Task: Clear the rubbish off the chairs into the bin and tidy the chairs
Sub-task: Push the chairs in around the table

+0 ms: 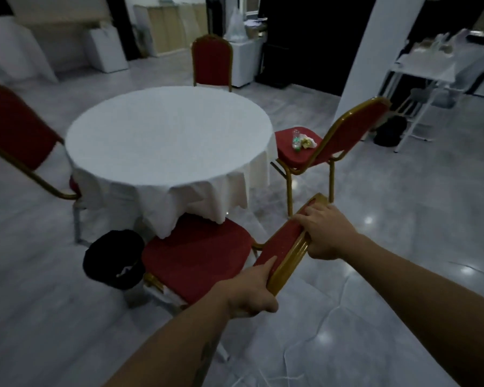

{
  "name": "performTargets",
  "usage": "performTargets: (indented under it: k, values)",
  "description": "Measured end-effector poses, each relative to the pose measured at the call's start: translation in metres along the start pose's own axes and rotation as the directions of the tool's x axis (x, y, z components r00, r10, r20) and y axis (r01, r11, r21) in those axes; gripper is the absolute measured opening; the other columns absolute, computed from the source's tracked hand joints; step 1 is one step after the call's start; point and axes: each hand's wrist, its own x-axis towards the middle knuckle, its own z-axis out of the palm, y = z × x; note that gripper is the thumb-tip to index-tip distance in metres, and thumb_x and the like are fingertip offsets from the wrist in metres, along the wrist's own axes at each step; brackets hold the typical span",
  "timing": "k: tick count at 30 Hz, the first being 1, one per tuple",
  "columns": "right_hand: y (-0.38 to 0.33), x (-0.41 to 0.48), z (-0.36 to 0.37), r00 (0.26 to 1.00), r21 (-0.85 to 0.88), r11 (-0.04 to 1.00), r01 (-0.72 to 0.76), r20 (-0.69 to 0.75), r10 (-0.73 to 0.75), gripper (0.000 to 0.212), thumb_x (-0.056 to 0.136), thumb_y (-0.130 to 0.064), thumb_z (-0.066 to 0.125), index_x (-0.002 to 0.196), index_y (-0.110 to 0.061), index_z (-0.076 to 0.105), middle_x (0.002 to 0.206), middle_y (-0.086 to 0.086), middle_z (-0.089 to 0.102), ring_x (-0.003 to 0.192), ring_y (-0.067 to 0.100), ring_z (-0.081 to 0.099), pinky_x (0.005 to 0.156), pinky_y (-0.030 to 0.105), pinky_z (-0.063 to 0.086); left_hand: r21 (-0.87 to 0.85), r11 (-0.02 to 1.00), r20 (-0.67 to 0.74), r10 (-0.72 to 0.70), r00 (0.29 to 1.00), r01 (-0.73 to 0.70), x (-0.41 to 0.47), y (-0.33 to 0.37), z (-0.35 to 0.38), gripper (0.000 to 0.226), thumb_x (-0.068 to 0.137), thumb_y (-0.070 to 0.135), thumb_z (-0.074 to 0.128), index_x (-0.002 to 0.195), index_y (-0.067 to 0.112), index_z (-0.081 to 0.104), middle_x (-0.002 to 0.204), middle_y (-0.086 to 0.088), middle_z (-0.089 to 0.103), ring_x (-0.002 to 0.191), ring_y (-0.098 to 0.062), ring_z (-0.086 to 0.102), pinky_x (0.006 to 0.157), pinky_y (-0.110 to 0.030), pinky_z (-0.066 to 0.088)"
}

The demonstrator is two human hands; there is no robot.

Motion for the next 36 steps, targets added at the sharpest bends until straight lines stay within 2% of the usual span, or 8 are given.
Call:
performTargets:
  k: [4,7,11,14,20,25,31,36]
  values:
    - [-0.005,0.001,-0.009,0.994,-0.082,0.991,0.108,-0.004,-0.108,0.032,0.067,-0.047,0.055,0.092,-0.031,0.066,0.088,-0.004,0.06,0.087,0.018,0.055,0.083,0.036,0.052,-0.077,0.995,-0.027,-0.065,0.997,0.063,-0.022,-0.002,0.004,0.106,0.069,0.014,0.067,0.15,0.05,0.009,0.125,-0.014,0.056,0.099,-0.033,0.061,0.067,-0.032,0.049]
    - [-0.012,0.001,-0.013,0.983,-0.104,0.978,0.183,0.039,-0.18,0.035,0.064,-0.056,0.061,0.085,-0.03,0.068,0.082,-0.005,0.061,0.079,0.015,0.057,0.069,0.031,0.051,-0.085,0.992,-0.006,-0.097,0.995,0.097,-0.039,-0.007,0.002,0.101,0.071,0.005,0.062,0.146,0.056,0.017,0.094,-0.005,0.055,0.074,-0.022,0.057,0.062,-0.034,0.054]
    - [-0.03,-0.001,-0.016,0.956,-0.046,0.956,0.289,0.059,-0.286,0.05,0.066,-0.072,0.066,0.082,-0.024,0.065,0.074,-0.003,0.062,0.069,0.014,0.061,0.06,0.028,0.051,0.022,0.989,-0.024,-0.148,0.989,0.149,-0.06,-0.024,-0.013,0.093,0.072,0.002,0.058,0.145,0.053,0.027,0.101,-0.003,0.055,0.08,-0.022,0.061,0.067,-0.037,0.058]
    - [-0.047,0.002,-0.017,0.936,-0.024,0.936,0.351,-0.007,-0.351,0.048,0.066,-0.07,0.063,0.076,-0.023,0.063,0.068,-0.003,0.061,0.063,0.016,0.061,0.059,0.03,0.054,0.029,0.984,-0.083,-0.174,0.981,0.177,-0.074,-0.041,-0.024,0.071,0.075,0.003,0.053,0.134,0.042,0.05,0.098,0.0,0.059,0.083,-0.022,0.061,0.064,-0.032,0.054]
    - [-0.036,-0.005,0.016,0.966,0.355,0.899,0.256,-0.056,-0.253,0.015,0.08,-0.029,0.066,0.094,-0.027,0.06,0.091,-0.004,0.063,0.083,0.016,0.06,0.075,0.035,0.055,0.014,0.968,-0.248,-0.238,0.939,0.249,-0.092,-0.091,-0.052,0.042,0.075,0.005,0.051,0.105,0.03,0.066,0.097,-0.001,0.061,0.087,-0.021,0.06,0.071,-0.031,0.052]
    - [-0.031,0.0,0.039,0.99,0.401,0.905,0.141,-0.072,-0.123,0.02,0.089,-0.012,0.059,0.097,-0.028,0.051,0.096,-0.002,0.059,0.086,0.016,0.057,0.072,0.031,0.051,0.019,0.961,-0.359,-0.252,0.899,0.277,-0.098,-0.124,-0.067,0.031,0.073,0.005,0.052,0.074,0.034,0.061,0.079,-0.001,0.062,0.075,-0.019,0.062,0.064,-0.028,0.05]
    - [-0.061,0.022,0.031,0.993,0.379,0.918,0.112,-0.076,-0.089,0.023,0.087,-0.011,0.063,0.098,-0.021,0.045,0.092,-0.001,0.052,0.086,0.02,0.056,0.075,0.037,0.054,0.081,0.969,-0.518,-0.159,0.84,0.233,-0.096,-0.141,-0.08,0.036,0.07,0.01,0.063,0.094,0.037,0.062,0.093,0.008,0.059,0.084,-0.014,0.06,0.076,-0.034,0.056]
    - [-0.08,0.048,0.025,0.992,0.393,0.914,0.098,-0.108,-0.06,0.022,0.087,-0.016,0.064,0.097,-0.019,0.045,0.098,0.003,0.059,0.088,0.022,0.059,0.076,0.039,0.054,0.015,0.978,-0.626,-0.154,0.764,0.209,-0.085,-0.153,-0.09,0.028,0.07,0.013,0.06,0.087,0.035,0.057,0.088,0.009,0.061,0.08,-0.015,0.06,0.071,-0.038,0.056]
